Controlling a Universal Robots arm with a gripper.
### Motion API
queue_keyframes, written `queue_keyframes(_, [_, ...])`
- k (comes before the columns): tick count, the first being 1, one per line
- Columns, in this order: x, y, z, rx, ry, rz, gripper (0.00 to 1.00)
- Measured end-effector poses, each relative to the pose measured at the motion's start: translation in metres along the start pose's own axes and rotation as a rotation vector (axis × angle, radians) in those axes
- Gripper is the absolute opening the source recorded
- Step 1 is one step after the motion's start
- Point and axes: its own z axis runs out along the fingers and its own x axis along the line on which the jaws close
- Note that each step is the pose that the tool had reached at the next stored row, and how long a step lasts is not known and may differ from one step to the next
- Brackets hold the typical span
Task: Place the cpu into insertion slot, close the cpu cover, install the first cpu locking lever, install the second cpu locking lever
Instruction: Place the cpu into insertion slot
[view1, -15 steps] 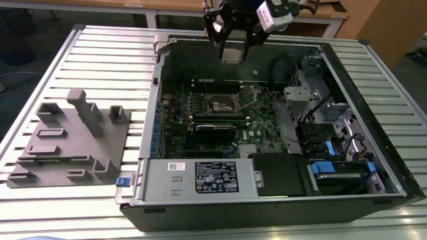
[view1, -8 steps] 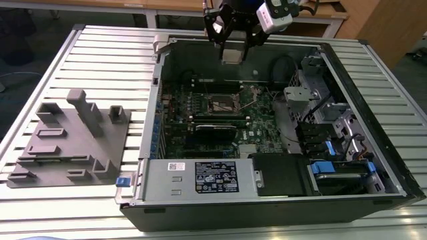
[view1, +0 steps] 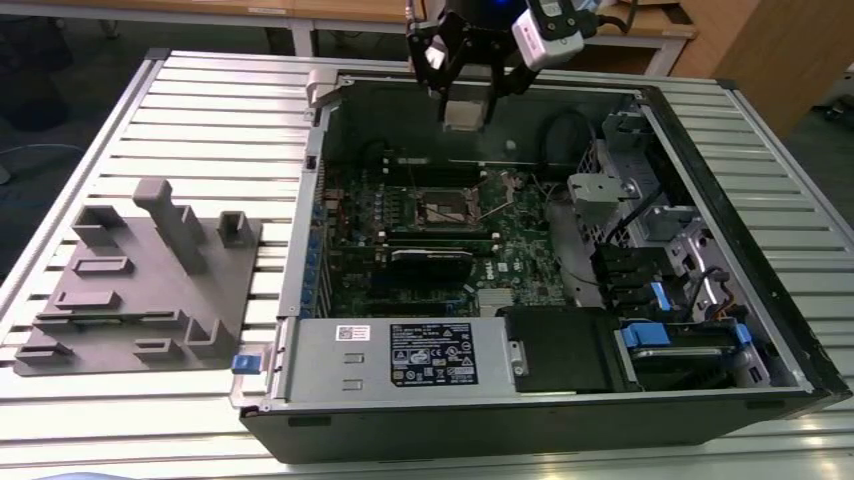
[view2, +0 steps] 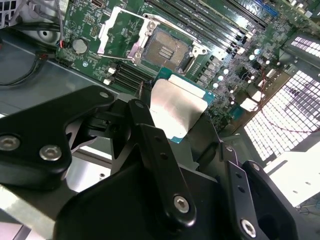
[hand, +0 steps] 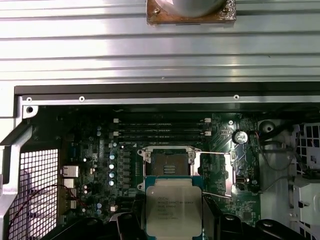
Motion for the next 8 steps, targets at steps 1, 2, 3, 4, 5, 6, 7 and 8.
queue_keyframes(1, [0.0, -0.0001, 0.0008, 0.0012, 0.0, 0.0, 0.54])
queue_keyframes(2, [-0.0001, -0.0002, 0.0017, 0.0022, 0.0, 0.0, 0.54])
queue_keyframes(3, [-0.0001, -0.0002, 0.0022, 0.0025, 0.0, 0.0, 0.54])
queue_keyframes(4, [-0.0001, -0.0002, 0.0022, 0.0027, 0.0, 0.0, 0.54])
queue_keyframes(5, [-0.0001, -0.0002, 0.0022, 0.0027, 0.0, 0.0, 0.54])
queue_keyframes(6, [0.0, -0.0002, 0.0022, 0.0028, 0.0, 0.0, 0.54])
queue_keyframes(7, [-0.0001, -0.0002, 0.0026, 0.0025, -0.0001, 0.0, 0.54])
queue_keyframes(8, [-0.0001, -0.0003, 0.0034, 0.0023, -0.0002, 0.0, 0.54])
